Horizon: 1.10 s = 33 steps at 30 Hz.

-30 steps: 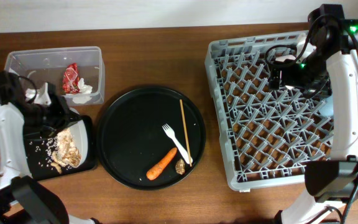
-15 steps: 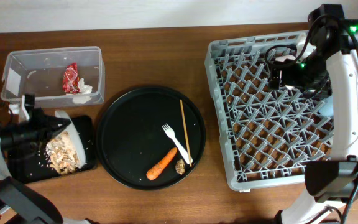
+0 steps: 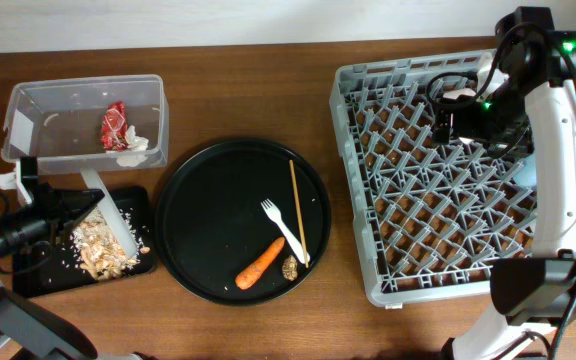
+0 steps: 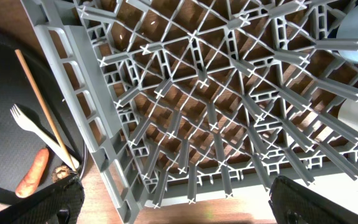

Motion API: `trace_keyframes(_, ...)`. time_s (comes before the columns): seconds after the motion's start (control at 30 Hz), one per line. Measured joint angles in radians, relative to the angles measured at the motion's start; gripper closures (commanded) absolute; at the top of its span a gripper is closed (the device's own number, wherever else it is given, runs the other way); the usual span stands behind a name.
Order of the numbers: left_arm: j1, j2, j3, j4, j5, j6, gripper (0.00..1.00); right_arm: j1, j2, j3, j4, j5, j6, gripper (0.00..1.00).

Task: Sort waste into correct bins and load items into the dishwasher rack
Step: 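Carry the plate left and tip its rice onto the black tray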

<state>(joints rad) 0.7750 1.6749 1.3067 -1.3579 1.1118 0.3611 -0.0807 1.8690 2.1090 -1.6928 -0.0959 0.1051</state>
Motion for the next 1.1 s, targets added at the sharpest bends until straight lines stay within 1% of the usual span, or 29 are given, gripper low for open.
trace_keyframes(0.1,0.002,-0.001,-0.002,-0.016,0.009,0.002,1.0,0.0,0.0,0.0,0.0,0.0,0.0,0.01)
trace_keyframes(0.2,0.006,-0.005,-0.003,0.023,-0.01,-0.029,1.0,0.0,0.0,0.0,0.0,0.0,0.0,0.01)
trace_keyframes(0.3,0.011,-0.005,-0.004,0.003,-0.003,-0.032,1.0,0.0,0.0,0.0,0.0,0.0,0.0,0.01)
trace_keyframes(0.47,0.018,-0.006,-0.003,0.024,-0.003,-0.069,1.0,0.0,0.0,-0.001,0.0,0.0,0.0,0.01)
trace_keyframes(0.53,0.019,-0.008,-0.004,-0.01,0.003,-0.063,1.0,0.0,0.0,-0.001,0.0,0.0,0.0,0.01)
trace_keyframes(0.63,0.013,-0.027,-0.004,-0.068,0.01,-0.021,1.0,0.0,0.0,-0.001,0.0,0.0,0.0,0.01)
trace_keyframes(0.7,-0.015,-0.057,-0.004,-0.087,0.007,0.006,1.0,0.0,0.0,-0.001,0.0,0.0,0.0,0.01)
trace_keyframes(0.8,-0.123,-0.11,-0.004,-0.084,-0.014,0.022,1.0,0.0,0.0,-0.001,0.0,0.0,0.0,0.01)
trace_keyframes(0.83,-0.198,-0.13,-0.004,-0.067,-0.035,0.022,1.0,0.0,0.0,-0.001,0.0,0.0,0.0,0.01)
trace_keyframes(0.9,-0.301,-0.139,-0.004,-0.026,-0.074,0.003,1.0,0.0,0.0,-0.001,0.0,0.0,-0.001,0.01)
trace_keyframes(1.0,-0.482,-0.141,-0.004,0.092,-0.169,-0.077,1.0,0.0,0.0,-0.001,0.0,0.0,-0.001,0.01)
trace_keyframes(1.1,-0.705,-0.142,-0.004,0.229,-0.369,-0.221,1.0,0.0,0.0,-0.002,0.0,0.0,0.0,0.01)
